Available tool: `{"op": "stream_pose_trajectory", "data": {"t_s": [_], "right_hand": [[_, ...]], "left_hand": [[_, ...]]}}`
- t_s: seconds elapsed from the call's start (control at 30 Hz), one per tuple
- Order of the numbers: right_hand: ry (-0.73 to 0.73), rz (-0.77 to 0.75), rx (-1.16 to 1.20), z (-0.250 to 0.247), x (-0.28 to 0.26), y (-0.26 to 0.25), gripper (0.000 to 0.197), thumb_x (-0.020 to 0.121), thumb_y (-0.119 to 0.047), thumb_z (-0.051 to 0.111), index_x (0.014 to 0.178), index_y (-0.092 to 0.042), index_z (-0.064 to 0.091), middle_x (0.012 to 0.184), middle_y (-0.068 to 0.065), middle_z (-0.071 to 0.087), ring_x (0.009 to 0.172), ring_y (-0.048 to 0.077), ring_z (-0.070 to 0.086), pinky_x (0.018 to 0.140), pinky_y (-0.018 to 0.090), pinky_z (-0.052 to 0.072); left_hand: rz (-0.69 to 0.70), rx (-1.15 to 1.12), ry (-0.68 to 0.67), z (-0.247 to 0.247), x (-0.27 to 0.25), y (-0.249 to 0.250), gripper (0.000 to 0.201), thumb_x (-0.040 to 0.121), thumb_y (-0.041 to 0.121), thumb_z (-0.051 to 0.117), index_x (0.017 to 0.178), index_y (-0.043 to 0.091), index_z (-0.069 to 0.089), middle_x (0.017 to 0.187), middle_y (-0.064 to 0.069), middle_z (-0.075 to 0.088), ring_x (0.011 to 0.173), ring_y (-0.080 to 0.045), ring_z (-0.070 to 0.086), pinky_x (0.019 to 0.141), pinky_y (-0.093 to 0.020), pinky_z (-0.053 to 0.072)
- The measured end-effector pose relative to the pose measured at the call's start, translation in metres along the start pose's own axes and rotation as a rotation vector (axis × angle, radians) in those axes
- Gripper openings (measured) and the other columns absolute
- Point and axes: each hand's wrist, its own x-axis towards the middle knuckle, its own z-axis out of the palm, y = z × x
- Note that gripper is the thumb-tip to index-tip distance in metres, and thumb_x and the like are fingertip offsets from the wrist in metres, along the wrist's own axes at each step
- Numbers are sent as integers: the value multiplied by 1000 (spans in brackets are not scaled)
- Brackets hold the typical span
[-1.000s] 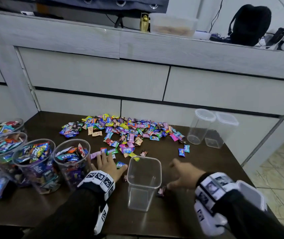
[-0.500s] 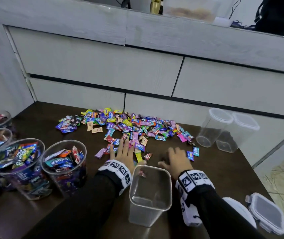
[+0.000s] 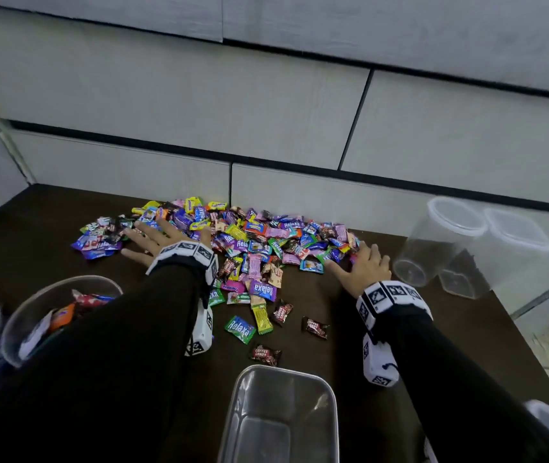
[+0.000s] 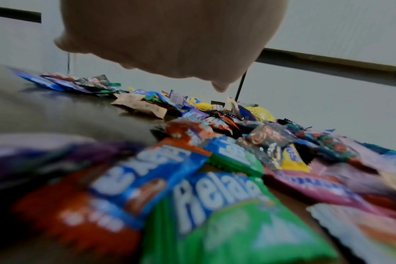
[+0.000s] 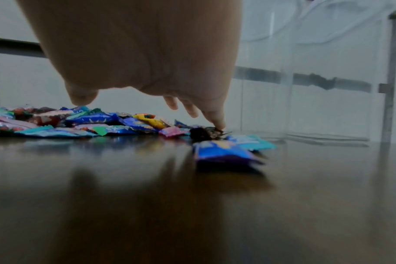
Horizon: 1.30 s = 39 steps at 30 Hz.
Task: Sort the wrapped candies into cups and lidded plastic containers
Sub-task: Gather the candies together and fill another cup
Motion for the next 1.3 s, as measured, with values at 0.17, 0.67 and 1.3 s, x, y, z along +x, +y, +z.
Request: {"op": "stream_pose_trajectory", "data": {"t_s": [0.17, 0.67, 1.3], "right_hand": [[-84, -125, -16, 0, 15, -23, 99, 75, -81, 41, 151, -28, 6, 160, 7, 3, 144, 39, 4, 113, 61, 13], [-168, -542, -144, 10, -53, -81, 104, 74, -61, 66, 149, -11, 12, 153, 13, 17, 140, 33, 23, 111, 51, 27], [-126, -555, -259, 1, -67, -63, 70, 87, -55, 53, 142, -20, 28, 138, 13, 38, 126, 32, 38, 98, 47, 40]], "left_hand": [[76, -84, -89, 15, 14, 11, 103, 81, 84, 25, 157, 18, -1, 161, -21, -10, 147, -46, -10, 115, -64, -3], [627, -271, -531, 12, -67, 30, 81, 96, 63, 29, 156, 17, 0, 163, -14, -3, 151, -29, -1, 119, -46, 0], [1060, 347, -156, 9, -83, -5, 81, 89, 73, 36, 155, 35, 9, 162, -1, 9, 145, -27, 14, 113, -43, 24]]}}
